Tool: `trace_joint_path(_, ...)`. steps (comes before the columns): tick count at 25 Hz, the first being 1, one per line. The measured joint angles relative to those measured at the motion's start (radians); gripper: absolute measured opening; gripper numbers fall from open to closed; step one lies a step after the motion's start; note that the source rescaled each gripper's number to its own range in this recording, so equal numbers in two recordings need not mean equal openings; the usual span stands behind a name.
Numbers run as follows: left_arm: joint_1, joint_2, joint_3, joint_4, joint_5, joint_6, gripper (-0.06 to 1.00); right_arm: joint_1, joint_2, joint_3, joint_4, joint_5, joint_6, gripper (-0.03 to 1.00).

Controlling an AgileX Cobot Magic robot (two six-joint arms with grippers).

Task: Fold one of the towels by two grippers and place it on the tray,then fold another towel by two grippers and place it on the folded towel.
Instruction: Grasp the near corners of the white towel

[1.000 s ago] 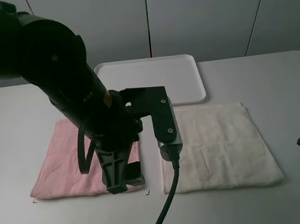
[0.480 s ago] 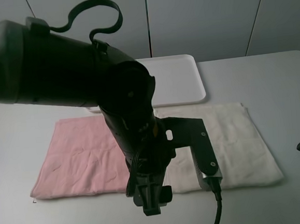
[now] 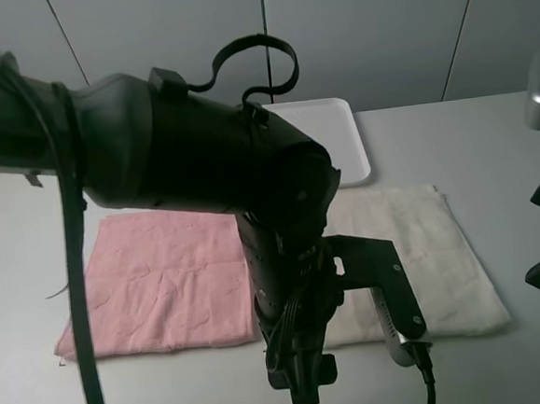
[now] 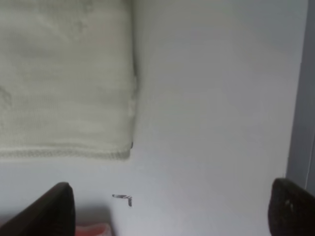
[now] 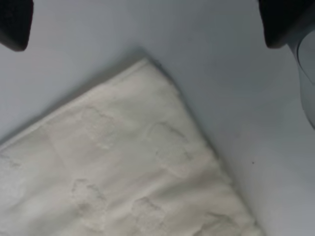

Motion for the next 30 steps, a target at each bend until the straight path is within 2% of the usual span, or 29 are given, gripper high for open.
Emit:
trace_joint_path(11,0.000,0.051,0.000,0.000,-0.073,-0.002,1.00,0.112,0.137,0.000,-0.023,-0.031,-0.051,1.00)
trace_joint_path(20,0.000,0.116,-0.004,0.000,-0.117,-0.002,1.00,0.123,0.233,0.000,-0.026,-0.035,-0.075,1.00)
trace_joint_path(30,0.000,0.140,-0.012,-0.005,-0.117,-0.002,1.00,0.131,0.284,0.034,-0.026,-0.055,-0.135,1.00)
